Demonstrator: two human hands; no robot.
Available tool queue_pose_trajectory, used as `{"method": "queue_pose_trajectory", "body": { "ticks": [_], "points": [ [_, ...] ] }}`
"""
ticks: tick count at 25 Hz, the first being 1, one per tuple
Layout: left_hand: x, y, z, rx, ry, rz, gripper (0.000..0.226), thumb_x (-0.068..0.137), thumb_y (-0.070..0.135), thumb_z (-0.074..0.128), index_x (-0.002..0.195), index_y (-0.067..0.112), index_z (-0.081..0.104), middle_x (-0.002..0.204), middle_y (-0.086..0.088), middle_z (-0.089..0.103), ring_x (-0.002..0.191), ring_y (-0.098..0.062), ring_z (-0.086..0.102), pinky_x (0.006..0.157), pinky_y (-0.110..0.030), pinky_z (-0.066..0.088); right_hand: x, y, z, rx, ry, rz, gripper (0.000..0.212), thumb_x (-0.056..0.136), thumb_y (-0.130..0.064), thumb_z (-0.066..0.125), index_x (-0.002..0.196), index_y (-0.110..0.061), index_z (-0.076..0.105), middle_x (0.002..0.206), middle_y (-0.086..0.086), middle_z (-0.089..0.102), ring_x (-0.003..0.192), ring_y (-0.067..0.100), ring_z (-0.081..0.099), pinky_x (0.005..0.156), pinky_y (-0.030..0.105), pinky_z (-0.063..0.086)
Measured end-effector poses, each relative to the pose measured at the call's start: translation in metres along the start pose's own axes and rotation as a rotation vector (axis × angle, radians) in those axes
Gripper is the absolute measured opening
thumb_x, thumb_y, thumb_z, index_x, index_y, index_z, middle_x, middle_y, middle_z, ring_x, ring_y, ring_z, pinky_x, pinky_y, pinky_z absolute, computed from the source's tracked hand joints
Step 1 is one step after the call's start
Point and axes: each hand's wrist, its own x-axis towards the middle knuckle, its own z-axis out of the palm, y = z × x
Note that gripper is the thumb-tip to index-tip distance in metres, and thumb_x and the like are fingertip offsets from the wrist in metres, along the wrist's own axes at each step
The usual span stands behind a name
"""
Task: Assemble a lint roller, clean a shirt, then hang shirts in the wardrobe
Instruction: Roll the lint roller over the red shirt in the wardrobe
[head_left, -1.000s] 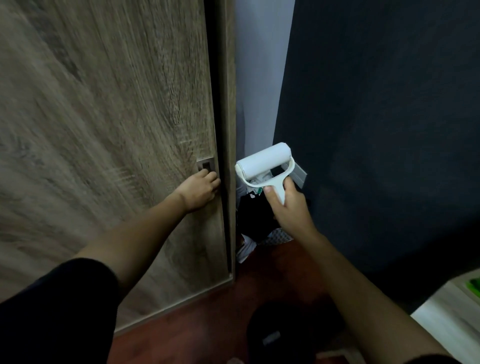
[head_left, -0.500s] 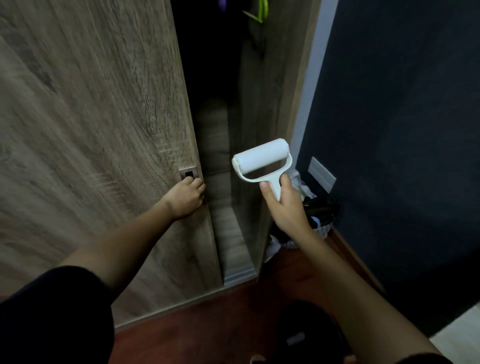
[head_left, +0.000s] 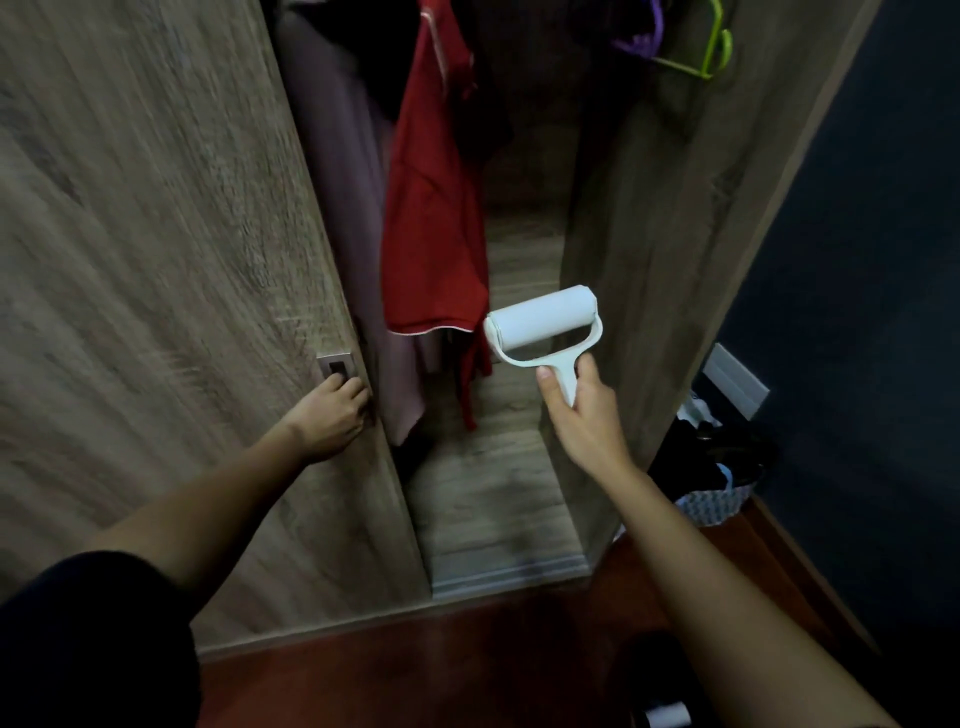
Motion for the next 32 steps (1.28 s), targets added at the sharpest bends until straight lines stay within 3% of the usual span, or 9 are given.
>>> {"method": "queue_pose_trajectory", "body": {
  "ticks": [7, 12, 14, 16, 20, 23, 25, 27, 32],
  "points": [
    [-0.057, -0.020, 0.048, -0.026, -0.006, -0.068, 0.036, 0.069, 0.022, 0.039, 0.056, 0.009, 0.069, 0.067, -0.009, 0.062, 0.062, -0.027, 0.055, 0.053, -0.032, 0.040, 0.002, -0.022, 0.026, 0.002, -0.024, -0.054, 0.019, 0.092, -0.034, 0.053, 0.098, -0.017, 0.047, 0.074, -0.006, 0.059, 0.068, 0.004, 0.056, 0.054, 0.011, 0.039],
    [-0.082, -0.028, 0.060, -0.038, -0.182, -0.118, 0.031, 0.083, 0.022, 0.045, 0.092, 0.013, 0.072, 0.100, -0.006, 0.065, 0.091, -0.025, 0.059, 0.070, -0.035, 0.044, 0.006, -0.032, 0.037, 0.007, -0.050, -0.068, 0.026, 0.092, -0.034, 0.052, 0.109, -0.014, 0.049, 0.076, -0.010, 0.059, 0.069, 0.002, 0.057, 0.053, 0.008, 0.040],
    [-0.077, -0.027, 0.045, -0.070, -0.066, -0.120, 0.029, 0.079, 0.022, 0.045, 0.081, 0.014, 0.073, 0.088, -0.004, 0.065, 0.082, -0.023, 0.061, 0.061, -0.032, 0.046, 0.008, -0.034, 0.039, 0.004, -0.052, -0.076, 0.027, 0.092, -0.034, 0.052, 0.110, -0.014, 0.049, 0.075, -0.012, 0.059, 0.069, 0.001, 0.057, 0.053, 0.009, 0.040],
    [-0.054, -0.027, 0.019, -0.146, 0.292, -0.146, 0.027, 0.074, 0.023, 0.045, 0.064, 0.009, 0.065, 0.069, -0.007, 0.061, 0.065, -0.026, 0.059, 0.049, -0.030, 0.044, 0.011, -0.035, 0.039, -0.004, -0.038, -0.076, 0.026, 0.092, -0.034, 0.053, 0.109, -0.015, 0.050, 0.075, -0.012, 0.059, 0.069, 0.002, 0.057, 0.054, 0.010, 0.039],
    [0.015, -0.050, -0.052, -0.647, 0.756, -0.580, 0.032, 0.087, 0.025, 0.046, 0.093, -0.003, 0.060, 0.079, -0.021, 0.058, 0.073, -0.038, 0.060, 0.065, -0.041, 0.048, 0.022, -0.034, 0.031, -0.001, -0.008, -0.061, 0.021, 0.092, -0.033, 0.053, 0.103, -0.016, 0.049, 0.075, -0.008, 0.060, 0.068, 0.004, 0.057, 0.053, 0.006, 0.040],
    [0.056, -0.079, -0.093, -1.211, 0.661, -1.056, 0.063, 0.092, 0.033, 0.051, 0.139, -0.003, 0.031, 0.116, -0.028, 0.057, 0.104, -0.042, 0.056, 0.085, -0.047, 0.045, 0.038, -0.031, 0.020, -0.009, 0.009, -0.065, 0.020, 0.092, -0.034, 0.053, 0.103, -0.017, 0.049, 0.074, -0.011, 0.059, 0.069, 0.001, 0.057, 0.053, 0.006, 0.040],
    [0.082, -0.097, -0.096, -1.327, 0.516, -1.197, 0.068, 0.092, 0.038, 0.053, 0.139, -0.003, 0.028, 0.124, -0.029, 0.053, 0.112, -0.044, 0.052, 0.091, -0.046, 0.043, 0.055, -0.028, 0.015, -0.017, 0.012, -0.075, 0.021, 0.092, -0.034, 0.053, 0.102, -0.016, 0.049, 0.073, -0.011, 0.059, 0.068, 0.001, 0.057, 0.052, 0.006, 0.040],
    [0.099, -0.103, -0.089, -1.290, 0.431, -1.222, 0.052, 0.092, 0.035, 0.053, 0.125, -0.005, 0.046, 0.122, -0.031, 0.052, 0.112, -0.044, 0.050, 0.092, -0.045, 0.041, 0.074, -0.026, 0.012, -0.009, -0.009, -0.082, 0.018, 0.092, -0.033, 0.052, 0.100, -0.017, 0.048, 0.072, -0.012, 0.058, 0.067, 0.001, 0.056, 0.052, 0.006, 0.039],
    [0.094, -0.087, -0.076, -1.160, 0.886, -1.253, 0.023, 0.092, 0.016, 0.051, 0.095, -0.006, 0.054, 0.092, -0.031, 0.056, 0.088, -0.044, 0.055, 0.074, -0.041, 0.037, 0.136, -0.021, 0.020, -0.003, -0.061, -0.118, 0.016, 0.092, -0.033, 0.052, 0.096, -0.019, 0.046, 0.072, -0.009, 0.058, 0.065, 0.003, 0.055, 0.052, 0.010, 0.039]
  ]
}}
